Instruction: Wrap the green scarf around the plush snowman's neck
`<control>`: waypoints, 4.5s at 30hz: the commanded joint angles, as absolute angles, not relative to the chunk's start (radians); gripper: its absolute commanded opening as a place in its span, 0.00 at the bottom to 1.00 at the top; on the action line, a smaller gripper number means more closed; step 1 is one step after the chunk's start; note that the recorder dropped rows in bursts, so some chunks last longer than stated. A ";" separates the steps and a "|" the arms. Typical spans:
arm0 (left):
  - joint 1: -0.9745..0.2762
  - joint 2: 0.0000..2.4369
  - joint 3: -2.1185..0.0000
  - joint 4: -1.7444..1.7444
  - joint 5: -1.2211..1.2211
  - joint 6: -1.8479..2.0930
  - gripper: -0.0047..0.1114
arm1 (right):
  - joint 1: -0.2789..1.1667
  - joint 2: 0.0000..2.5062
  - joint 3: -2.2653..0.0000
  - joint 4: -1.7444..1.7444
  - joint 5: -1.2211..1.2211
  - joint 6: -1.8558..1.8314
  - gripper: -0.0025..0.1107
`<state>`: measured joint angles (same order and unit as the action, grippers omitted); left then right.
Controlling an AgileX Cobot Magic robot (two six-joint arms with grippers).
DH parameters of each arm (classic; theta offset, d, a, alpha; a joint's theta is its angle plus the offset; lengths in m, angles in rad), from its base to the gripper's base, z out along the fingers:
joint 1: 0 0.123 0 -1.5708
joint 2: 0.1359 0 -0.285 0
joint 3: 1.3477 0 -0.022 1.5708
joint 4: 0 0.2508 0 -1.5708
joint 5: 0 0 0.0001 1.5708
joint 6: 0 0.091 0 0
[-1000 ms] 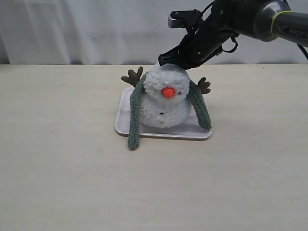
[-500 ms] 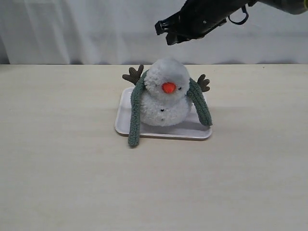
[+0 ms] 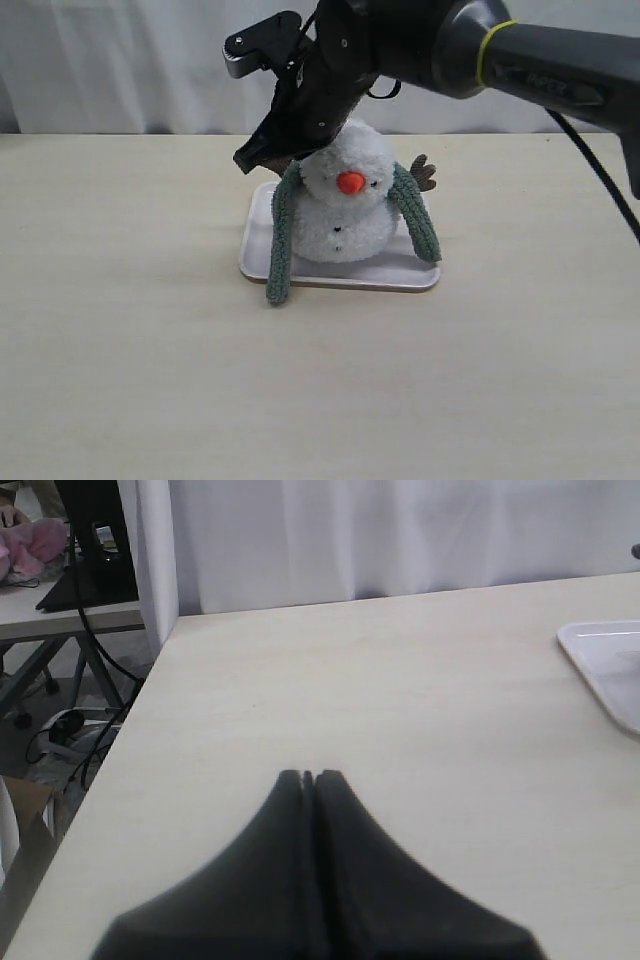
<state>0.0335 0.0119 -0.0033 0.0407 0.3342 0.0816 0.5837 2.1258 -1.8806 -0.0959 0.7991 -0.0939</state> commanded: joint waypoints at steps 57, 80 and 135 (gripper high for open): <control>0.034 0.009 0.000 0.040 0.323 0.081 0.04 | 0.284 1.941 -1.297 -0.065 0.529 -0.087 0.46; 0.034 0.009 0.000 0.040 0.321 0.081 0.04 | 0.293 1.848 -1.255 -0.060 0.689 -0.173 0.06; 0.034 0.009 0.000 0.040 0.322 0.081 0.04 | 0.235 1.948 -1.208 0.528 0.698 -0.577 0.06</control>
<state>0.0335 0.0119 -0.0033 0.0424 0.3342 0.0816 0.2343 1.9478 -1.2107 0.5093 0.7262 -0.5517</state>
